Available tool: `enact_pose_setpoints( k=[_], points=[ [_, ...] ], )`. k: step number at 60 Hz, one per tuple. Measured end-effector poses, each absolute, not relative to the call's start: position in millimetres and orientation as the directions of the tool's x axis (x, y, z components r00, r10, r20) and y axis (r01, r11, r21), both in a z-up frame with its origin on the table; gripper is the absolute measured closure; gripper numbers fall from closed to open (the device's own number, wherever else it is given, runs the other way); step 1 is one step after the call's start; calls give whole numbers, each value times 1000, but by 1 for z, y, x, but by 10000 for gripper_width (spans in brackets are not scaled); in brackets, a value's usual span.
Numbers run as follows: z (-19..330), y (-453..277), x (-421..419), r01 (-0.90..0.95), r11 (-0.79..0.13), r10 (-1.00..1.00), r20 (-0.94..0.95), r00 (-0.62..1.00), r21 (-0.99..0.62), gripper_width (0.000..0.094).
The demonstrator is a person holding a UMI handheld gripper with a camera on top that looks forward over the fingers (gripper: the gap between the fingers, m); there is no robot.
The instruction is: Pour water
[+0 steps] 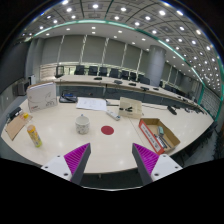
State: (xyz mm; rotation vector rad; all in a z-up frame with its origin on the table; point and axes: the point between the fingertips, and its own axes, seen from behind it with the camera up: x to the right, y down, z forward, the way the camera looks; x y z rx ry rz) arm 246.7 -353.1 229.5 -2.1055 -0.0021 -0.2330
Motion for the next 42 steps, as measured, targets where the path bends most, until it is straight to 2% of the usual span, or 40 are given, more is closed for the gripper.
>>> enact_pose_setpoints(
  k=[14, 25, 31, 42],
  points=[
    [188, -361, 160, 89, -531, 18, 94, 995, -843, 70],
    [145, -368, 27, 89, -525, 138, 18, 990, -846, 77],
    [125, -355, -39, 86, -519, 190, -16, 982, -850, 76],
    [103, -301, -120, 100, -444, 216, 3, 976, -890, 75]
  ],
)
